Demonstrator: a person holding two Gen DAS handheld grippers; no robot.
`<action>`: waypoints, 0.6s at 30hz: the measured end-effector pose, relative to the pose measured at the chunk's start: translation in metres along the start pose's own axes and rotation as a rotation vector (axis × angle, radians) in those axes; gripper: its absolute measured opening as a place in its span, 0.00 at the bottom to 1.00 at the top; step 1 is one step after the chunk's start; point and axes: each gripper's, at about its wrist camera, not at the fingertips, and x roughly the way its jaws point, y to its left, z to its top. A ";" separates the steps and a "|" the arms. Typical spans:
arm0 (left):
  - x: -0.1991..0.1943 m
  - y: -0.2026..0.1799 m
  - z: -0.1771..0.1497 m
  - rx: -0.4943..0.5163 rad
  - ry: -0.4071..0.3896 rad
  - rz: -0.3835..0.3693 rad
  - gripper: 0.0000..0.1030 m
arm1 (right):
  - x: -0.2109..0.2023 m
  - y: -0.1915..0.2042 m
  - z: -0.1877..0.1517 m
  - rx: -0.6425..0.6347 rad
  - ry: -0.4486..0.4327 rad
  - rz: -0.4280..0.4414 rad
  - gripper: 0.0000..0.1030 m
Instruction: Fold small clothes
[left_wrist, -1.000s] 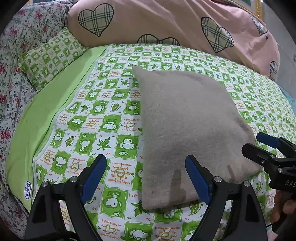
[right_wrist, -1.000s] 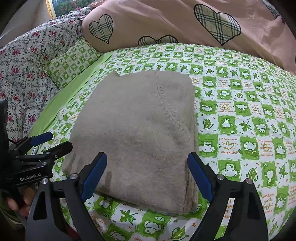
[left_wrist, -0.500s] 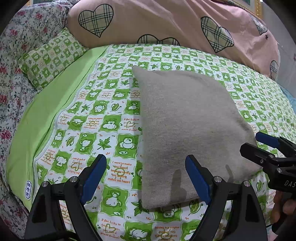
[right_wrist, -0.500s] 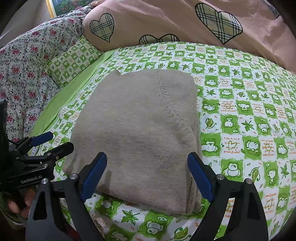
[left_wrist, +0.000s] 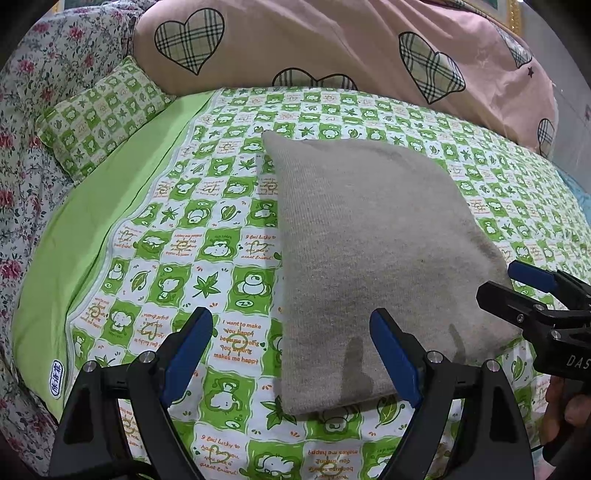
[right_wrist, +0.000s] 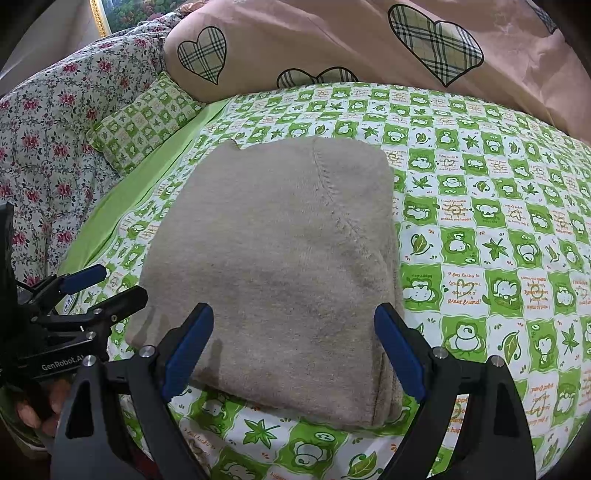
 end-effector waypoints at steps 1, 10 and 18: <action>0.000 0.000 0.000 0.000 -0.001 0.000 0.85 | 0.000 0.000 0.000 0.001 0.000 0.002 0.86; -0.001 -0.001 0.001 0.001 -0.004 0.004 0.85 | 0.000 -0.001 0.001 0.001 -0.002 0.003 0.86; -0.001 -0.001 0.001 0.000 -0.003 0.005 0.85 | -0.001 -0.001 0.002 0.006 -0.005 0.001 0.87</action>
